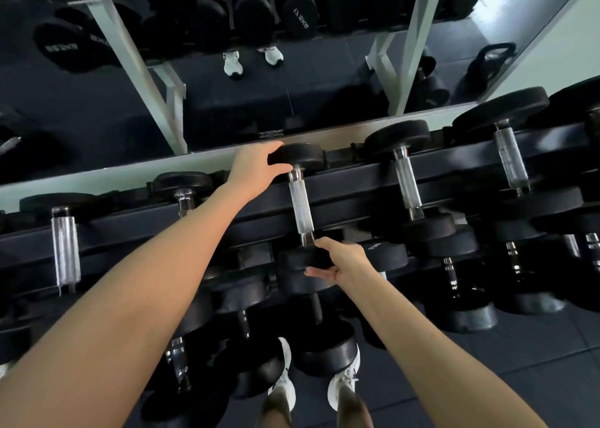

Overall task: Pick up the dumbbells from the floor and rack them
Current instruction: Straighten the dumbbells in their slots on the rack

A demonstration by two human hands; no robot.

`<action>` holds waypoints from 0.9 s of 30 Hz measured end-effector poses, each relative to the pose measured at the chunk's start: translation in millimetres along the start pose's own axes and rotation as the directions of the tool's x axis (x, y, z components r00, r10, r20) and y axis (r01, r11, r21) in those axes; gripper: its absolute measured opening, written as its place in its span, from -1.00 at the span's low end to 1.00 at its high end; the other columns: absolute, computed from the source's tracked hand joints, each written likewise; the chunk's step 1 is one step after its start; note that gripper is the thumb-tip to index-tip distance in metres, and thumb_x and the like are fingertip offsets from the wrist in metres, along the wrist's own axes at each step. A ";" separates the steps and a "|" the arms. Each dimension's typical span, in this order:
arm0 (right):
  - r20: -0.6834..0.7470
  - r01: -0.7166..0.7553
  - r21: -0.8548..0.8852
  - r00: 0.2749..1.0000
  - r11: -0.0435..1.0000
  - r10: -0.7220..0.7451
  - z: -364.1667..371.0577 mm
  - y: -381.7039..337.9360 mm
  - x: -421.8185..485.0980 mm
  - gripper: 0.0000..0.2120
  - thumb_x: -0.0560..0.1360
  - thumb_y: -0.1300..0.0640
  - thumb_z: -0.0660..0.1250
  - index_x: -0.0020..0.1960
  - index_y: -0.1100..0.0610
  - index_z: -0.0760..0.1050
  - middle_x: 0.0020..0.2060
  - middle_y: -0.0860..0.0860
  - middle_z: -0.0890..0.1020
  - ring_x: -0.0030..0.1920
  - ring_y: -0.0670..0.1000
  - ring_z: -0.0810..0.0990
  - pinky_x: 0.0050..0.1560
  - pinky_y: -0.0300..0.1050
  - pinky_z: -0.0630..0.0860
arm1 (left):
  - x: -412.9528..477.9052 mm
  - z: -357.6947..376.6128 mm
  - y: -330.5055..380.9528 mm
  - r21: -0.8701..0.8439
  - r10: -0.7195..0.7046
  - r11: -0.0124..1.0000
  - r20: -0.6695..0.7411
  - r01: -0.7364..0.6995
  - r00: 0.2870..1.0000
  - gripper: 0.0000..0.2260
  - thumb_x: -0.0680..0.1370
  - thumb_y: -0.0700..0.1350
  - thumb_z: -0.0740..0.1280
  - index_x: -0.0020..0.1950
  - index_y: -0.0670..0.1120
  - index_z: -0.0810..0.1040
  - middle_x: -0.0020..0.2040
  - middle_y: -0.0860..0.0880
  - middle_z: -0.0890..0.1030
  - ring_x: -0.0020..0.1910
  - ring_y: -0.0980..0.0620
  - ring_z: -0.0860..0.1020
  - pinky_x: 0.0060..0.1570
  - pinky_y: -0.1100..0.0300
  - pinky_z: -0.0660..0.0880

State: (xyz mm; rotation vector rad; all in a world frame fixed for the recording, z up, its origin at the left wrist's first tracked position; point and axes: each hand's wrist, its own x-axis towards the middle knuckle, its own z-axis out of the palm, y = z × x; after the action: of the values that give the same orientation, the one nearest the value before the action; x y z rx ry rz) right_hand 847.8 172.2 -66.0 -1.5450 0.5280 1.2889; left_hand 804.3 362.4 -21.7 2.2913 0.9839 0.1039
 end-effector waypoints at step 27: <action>-0.001 -0.009 -0.037 1.000 0.999 0.009 4.9 3.3 1.9 -0.44 0.47 0.28 0.38 0.41 0.20 0.28 -0.14 0.11 0.50 -0.18 0.29 0.65 -0.56 -0.13 0.58 | 5.2 1.8 -0.3 -0.010 0.051 0.999 -0.027 -0.051 0.998 -0.65 0.49 -0.07 0.37 0.25 -0.12 0.54 0.15 -0.09 0.64 0.15 -0.07 0.56 0.11 0.14 0.44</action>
State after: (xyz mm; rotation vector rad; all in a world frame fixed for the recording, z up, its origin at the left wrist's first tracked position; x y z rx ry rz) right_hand 843.4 175.7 -68.7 -1.5754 0.5142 1.3114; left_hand 808.4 365.1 -24.1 2.3111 0.9366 0.1615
